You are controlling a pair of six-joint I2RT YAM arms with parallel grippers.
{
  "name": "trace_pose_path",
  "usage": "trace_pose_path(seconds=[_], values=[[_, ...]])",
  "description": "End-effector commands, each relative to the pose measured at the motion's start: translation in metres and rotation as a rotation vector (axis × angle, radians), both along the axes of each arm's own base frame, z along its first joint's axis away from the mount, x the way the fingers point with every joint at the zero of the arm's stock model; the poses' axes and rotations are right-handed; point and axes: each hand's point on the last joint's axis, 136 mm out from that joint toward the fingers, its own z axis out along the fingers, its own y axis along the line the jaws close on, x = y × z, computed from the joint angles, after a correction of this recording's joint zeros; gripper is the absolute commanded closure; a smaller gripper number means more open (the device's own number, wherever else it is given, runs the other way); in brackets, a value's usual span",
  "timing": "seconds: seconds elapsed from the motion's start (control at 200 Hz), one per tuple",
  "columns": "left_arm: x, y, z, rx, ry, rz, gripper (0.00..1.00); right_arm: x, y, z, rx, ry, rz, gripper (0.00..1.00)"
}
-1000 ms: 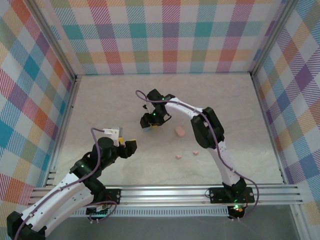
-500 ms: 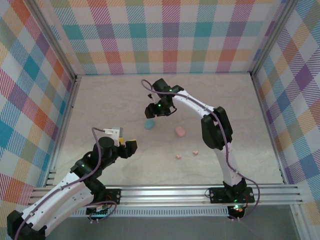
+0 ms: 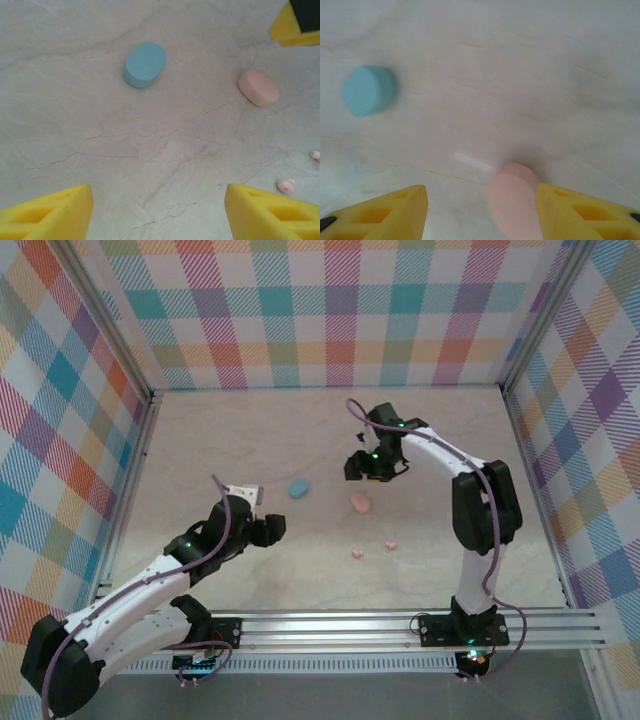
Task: Insert the wireless bluetooth earbuds into the charging case
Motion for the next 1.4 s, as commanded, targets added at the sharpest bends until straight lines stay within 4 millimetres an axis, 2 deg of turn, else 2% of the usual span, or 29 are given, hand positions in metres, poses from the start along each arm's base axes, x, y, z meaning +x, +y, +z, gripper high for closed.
trace_pose_path(seconds=[0.0, 0.095, 0.24, 0.51, 0.66, 1.075, 1.395], values=[[0.011, -0.018, 0.017, -0.075, -0.011, -0.024, 0.3, -0.012, -0.008, 0.003, -0.009, -0.042, 0.05, 0.39], [0.015, -0.025, 0.014, -0.089, 0.003, -0.031, 0.3, -0.018, -0.012, -0.008, -0.035, -0.021, 0.079, 0.38], [0.014, -0.028, 0.012, -0.091, 0.017, -0.042, 0.3, -0.019, -0.005, -0.019, -0.027, 0.0, 0.113, 0.37], [0.003, -0.011, 0.008, -0.05, 0.001, -0.03, 0.28, -0.021, 0.011, -0.042, -0.124, -0.045, 0.236, 0.34], [-0.002, -0.003, 0.008, -0.047, -0.023, -0.014, 0.27, -0.021, 0.006, -0.058, -0.206, -0.032, 0.246, 0.34], [-0.006, 0.004, 0.009, -0.038, -0.042, -0.006, 0.26, -0.038, 0.005, -0.074, -0.349, -0.043, 0.35, 0.35], [-0.008, 0.005, 0.008, -0.035, -0.042, -0.008, 0.26, -0.047, 0.004, -0.074, -0.385, -0.05, 0.403, 0.43]])
